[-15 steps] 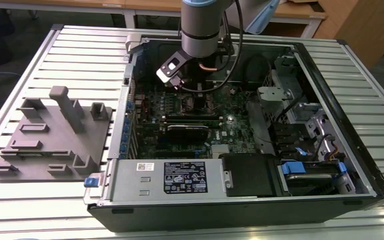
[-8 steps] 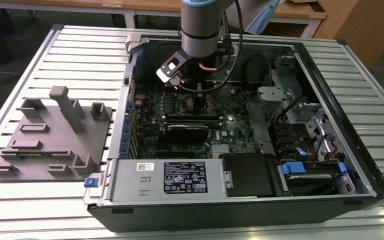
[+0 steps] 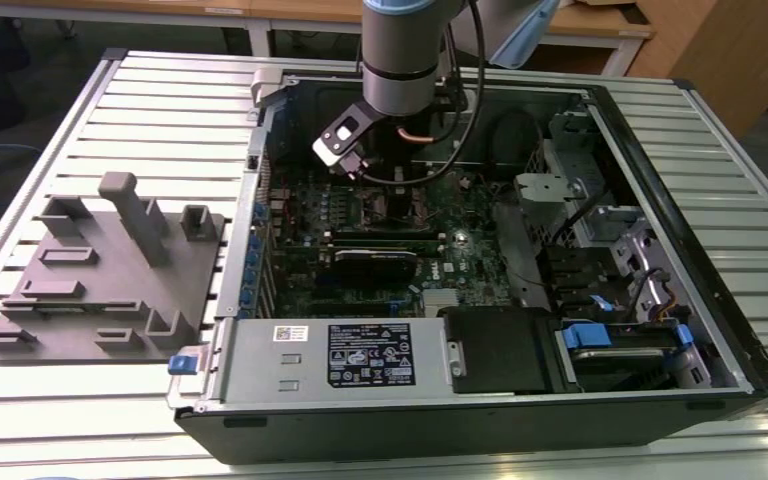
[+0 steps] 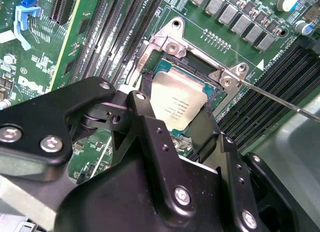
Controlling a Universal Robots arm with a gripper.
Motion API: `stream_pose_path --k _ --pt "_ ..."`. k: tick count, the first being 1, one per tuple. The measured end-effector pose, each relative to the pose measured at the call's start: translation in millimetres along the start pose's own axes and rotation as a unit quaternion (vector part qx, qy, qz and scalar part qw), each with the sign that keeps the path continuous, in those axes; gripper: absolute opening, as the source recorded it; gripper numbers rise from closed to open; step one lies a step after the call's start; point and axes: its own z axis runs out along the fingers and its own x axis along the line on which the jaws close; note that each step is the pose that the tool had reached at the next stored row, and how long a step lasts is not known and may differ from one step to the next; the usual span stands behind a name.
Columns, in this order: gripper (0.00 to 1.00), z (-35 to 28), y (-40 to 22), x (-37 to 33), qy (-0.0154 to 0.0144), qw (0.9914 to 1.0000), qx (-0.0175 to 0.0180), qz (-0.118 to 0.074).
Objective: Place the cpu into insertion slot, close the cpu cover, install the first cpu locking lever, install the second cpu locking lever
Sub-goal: 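Place the cpu into insertion slot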
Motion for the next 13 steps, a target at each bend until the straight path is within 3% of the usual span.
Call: stream_pose_path --k 13 --pt "0.54 -2.8 0.2 0.0 0.0013 1.0 -0.0001 0.0"
